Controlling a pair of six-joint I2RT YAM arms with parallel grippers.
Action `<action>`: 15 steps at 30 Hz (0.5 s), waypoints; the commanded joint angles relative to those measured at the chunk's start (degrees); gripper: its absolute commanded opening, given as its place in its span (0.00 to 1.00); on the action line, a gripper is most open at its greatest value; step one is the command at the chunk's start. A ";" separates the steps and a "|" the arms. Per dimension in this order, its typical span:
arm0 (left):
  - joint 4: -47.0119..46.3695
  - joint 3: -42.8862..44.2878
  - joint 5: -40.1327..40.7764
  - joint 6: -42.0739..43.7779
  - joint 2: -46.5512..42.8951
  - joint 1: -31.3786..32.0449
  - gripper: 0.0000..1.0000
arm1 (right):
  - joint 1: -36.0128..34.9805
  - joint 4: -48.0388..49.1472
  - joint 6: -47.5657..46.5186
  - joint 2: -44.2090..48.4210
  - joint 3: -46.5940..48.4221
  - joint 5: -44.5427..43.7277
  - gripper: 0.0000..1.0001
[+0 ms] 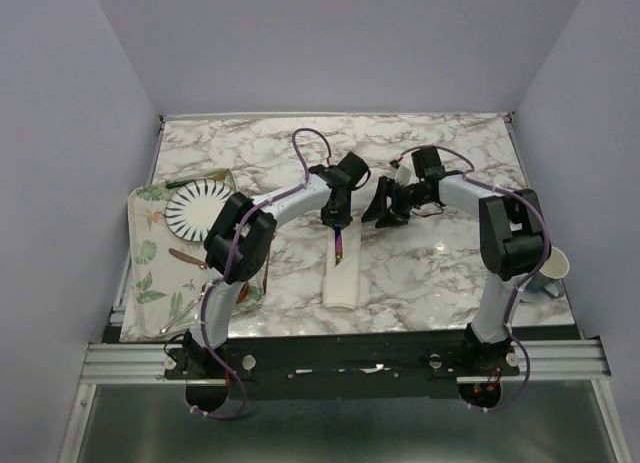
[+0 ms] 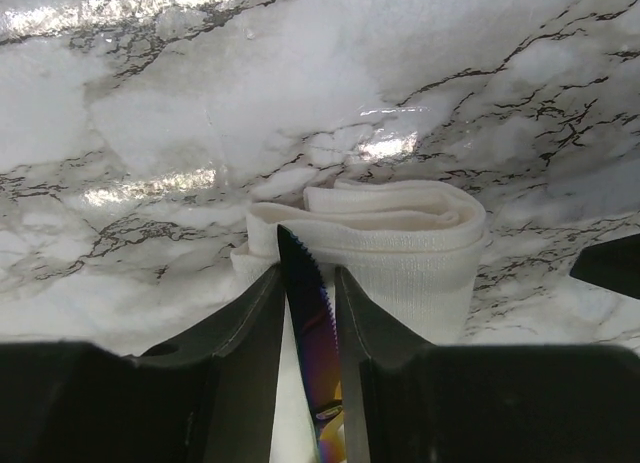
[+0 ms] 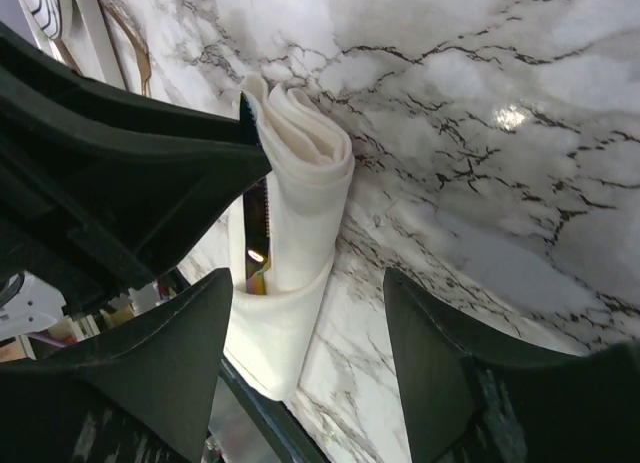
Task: Fold the napkin into a case and place the utensils inside
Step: Insert the knife into the folded napkin.
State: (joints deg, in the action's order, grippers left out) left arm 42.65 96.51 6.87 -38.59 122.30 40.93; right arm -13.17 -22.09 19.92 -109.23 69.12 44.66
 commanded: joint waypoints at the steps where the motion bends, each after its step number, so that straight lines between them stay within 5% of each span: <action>1: 1.38 1.75 0.25 1.06 1.71 -0.32 0.34 | -1.60 2.13 2.31 -3.44 2.94 1.39 0.69; 15: 1.73 2.46 -0.90 1.59 1.45 -0.59 0.23 | -3.71 2.14 4.07 -10.48 6.81 -1.77 0.58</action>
State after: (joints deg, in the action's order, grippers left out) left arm 43.44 97.78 6.74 -37.71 123.13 40.60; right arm -16.47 -20.56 22.83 -117.43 74.02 44.53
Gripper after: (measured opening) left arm 0.248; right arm 0.588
